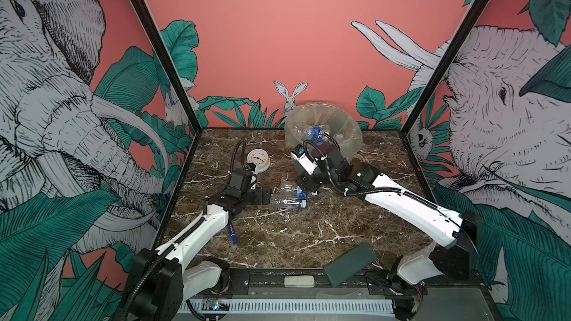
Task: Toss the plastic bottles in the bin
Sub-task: 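Open the right gripper over the bin and move it to the remaining bottles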
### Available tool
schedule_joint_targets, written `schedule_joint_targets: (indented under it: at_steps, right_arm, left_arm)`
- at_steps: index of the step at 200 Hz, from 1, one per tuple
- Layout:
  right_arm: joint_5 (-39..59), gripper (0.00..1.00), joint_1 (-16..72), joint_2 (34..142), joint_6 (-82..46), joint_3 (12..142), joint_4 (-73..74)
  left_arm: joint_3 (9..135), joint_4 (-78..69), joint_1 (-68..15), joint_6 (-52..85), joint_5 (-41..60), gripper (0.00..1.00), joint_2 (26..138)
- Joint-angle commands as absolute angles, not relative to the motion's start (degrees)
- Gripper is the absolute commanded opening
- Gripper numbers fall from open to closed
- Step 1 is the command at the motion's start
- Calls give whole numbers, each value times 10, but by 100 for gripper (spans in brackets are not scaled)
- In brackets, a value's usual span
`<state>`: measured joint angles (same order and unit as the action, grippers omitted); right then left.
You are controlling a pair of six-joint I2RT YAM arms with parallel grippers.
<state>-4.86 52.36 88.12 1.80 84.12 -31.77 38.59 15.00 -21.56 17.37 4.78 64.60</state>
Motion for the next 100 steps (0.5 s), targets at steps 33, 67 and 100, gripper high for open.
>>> schedule_joint_targets:
  at_steps: [33, 67, 100]
  right_arm:
    - [-25, 83, 541, 950, 14, 828, -289]
    - [-6, 82, 543, 993, 13, 831, -285]
    - [7, 81, 552, 1025, 13, 833, -280]
  left_arm:
    - [367, 167, -168, 162, 91, 97, 618]
    - [358, 161, -159, 158, 102, 97, 615]
    - [351, 155, -153, 161, 104, 97, 610]
